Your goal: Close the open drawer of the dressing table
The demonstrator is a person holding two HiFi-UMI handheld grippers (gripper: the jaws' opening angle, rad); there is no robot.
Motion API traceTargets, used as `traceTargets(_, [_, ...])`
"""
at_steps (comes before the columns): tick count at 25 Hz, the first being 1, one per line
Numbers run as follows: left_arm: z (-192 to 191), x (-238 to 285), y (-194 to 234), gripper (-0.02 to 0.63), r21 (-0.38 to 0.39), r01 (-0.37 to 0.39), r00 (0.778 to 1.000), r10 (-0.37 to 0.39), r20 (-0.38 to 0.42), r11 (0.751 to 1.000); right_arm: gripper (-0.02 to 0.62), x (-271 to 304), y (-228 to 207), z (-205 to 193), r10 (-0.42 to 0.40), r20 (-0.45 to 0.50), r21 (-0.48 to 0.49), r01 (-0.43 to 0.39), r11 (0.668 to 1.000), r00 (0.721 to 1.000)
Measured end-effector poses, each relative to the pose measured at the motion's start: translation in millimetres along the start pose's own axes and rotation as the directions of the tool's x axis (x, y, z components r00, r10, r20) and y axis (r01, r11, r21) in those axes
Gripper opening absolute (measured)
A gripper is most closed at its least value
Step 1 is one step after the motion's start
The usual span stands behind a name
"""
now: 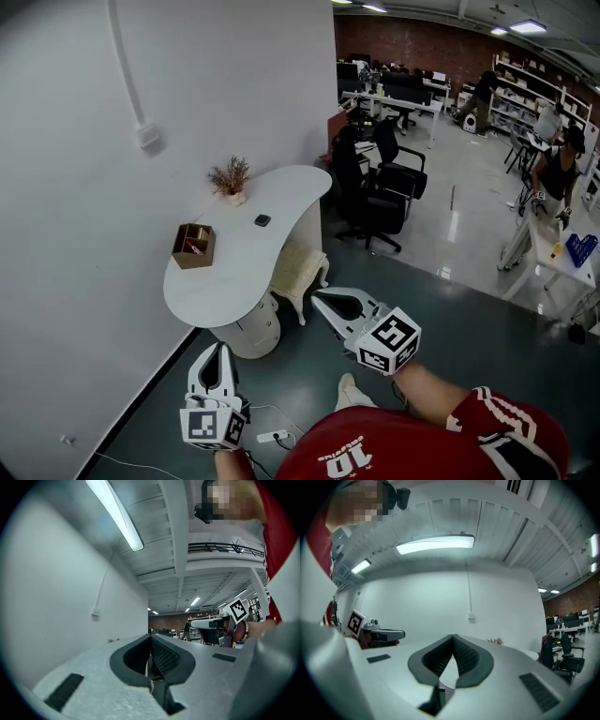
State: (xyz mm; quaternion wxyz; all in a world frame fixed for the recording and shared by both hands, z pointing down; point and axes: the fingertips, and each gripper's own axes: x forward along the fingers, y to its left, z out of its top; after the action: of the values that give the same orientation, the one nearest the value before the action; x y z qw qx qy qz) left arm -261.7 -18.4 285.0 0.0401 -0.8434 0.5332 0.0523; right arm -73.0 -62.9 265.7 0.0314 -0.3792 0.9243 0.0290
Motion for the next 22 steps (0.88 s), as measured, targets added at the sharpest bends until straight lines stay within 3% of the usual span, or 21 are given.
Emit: traceTargets(22, [-2.9, -22.7, -13.7, 0.0, -0.014, 0.001, 1.0, -0.001, -0.005, 1.0, 0.003, -17.3, 19.1, 4.5, 0.012, -0.014, -0.034, -0.013, 0.999, 1.0])
